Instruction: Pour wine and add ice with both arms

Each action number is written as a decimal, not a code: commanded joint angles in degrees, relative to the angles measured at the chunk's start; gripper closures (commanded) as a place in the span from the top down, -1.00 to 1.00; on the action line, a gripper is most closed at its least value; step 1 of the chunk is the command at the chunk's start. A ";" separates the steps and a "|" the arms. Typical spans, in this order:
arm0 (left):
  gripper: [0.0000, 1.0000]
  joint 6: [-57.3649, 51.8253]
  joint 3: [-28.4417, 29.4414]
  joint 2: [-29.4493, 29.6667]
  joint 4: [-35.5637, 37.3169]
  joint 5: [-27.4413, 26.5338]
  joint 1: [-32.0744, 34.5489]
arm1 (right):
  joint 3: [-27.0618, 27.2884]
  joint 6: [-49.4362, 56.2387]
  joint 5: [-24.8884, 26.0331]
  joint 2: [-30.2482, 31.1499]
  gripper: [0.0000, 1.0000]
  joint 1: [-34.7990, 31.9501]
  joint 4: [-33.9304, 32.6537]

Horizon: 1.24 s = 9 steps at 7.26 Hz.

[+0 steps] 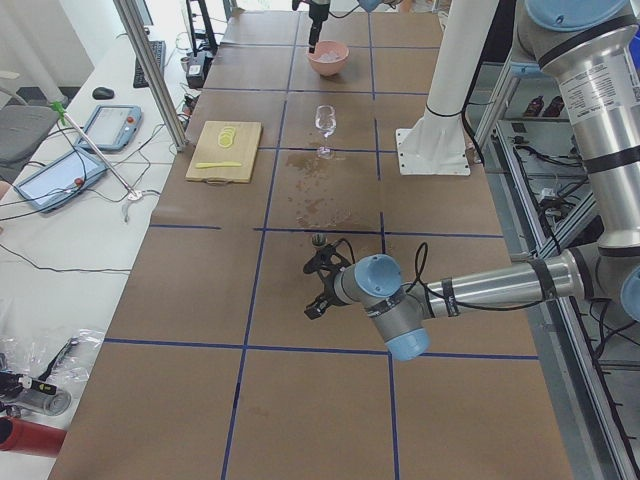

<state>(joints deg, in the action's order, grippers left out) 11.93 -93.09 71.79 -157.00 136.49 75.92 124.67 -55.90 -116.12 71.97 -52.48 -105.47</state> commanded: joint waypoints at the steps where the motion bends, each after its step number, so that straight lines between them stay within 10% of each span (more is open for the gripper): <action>1: 1.00 0.82 -1.83 9.10 20.76 2.02 5.10 | -0.04 9.64 -2.44 4.03 1.00 -6.13 0.00; 9: 1.00 -20.41 -11.77 25.65 78.10 -3.07 11.50 | -6.89 49.92 -14.31 21.52 1.00 -28.81 0.44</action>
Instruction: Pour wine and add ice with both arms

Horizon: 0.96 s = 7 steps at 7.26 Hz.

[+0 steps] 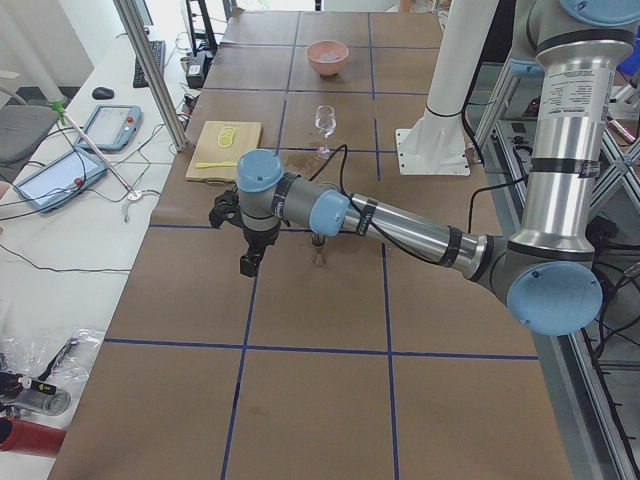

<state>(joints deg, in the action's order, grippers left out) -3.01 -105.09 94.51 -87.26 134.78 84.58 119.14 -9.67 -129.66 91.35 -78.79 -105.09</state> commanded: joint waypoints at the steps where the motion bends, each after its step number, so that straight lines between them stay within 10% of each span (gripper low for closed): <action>1: 1.00 -7.96 0.59 3.48 13.73 -2.93 4.95 | -2.07 4.73 -0.86 2.51 1.00 -3.55 -0.02; 7: 1.00 -7.72 5.16 0.67 10.40 -2.24 2.19 | -8.12 8.26 -3.76 3.92 1.00 -6.73 0.15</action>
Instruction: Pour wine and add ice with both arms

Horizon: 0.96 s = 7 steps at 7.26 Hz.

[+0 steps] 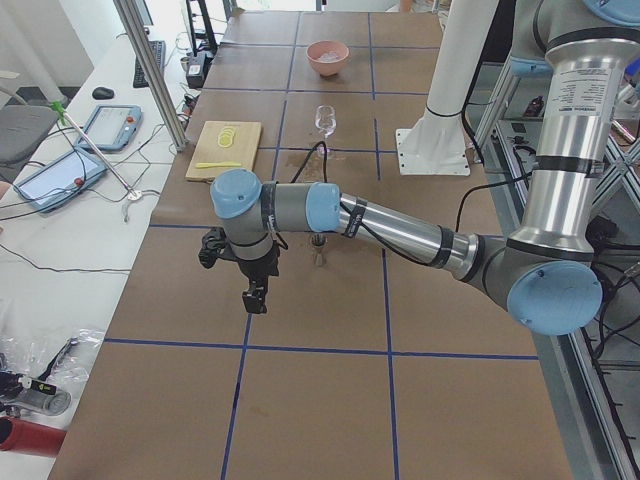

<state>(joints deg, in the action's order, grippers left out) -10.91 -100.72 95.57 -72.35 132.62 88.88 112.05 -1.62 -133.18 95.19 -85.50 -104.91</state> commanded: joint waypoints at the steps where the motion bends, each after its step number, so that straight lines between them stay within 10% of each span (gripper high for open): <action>1: 1.00 -0.07 1.31 -0.47 -8.47 0.18 -2.31 | -1.56 0.39 -0.15 0.08 1.00 -0.02 -0.03; 7: 1.00 -0.34 1.85 -3.80 -11.31 0.01 -2.49 | -5.70 -0.05 -1.20 -0.62 1.00 0.07 3.31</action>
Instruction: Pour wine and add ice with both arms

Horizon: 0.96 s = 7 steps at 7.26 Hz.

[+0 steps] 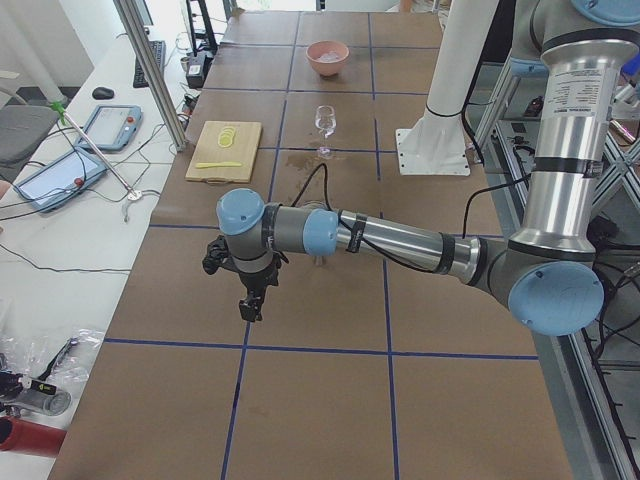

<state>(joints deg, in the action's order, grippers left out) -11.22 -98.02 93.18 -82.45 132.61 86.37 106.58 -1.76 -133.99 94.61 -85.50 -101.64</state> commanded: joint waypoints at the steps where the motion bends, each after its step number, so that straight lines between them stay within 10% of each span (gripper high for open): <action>1: 1.00 0.05 -2.51 -2.46 -2.88 -0.24 0.02 | -0.15 0.18 -0.91 -0.04 1.00 -0.02 0.13; 7: 1.00 0.14 -4.11 -2.21 -4.39 -0.60 0.02 | -0.06 0.01 -0.48 0.67 1.00 -0.02 0.21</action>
<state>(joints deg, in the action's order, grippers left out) -10.92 -102.31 90.69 -86.87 132.10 86.43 106.71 -1.64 -134.60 95.12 -85.49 -101.43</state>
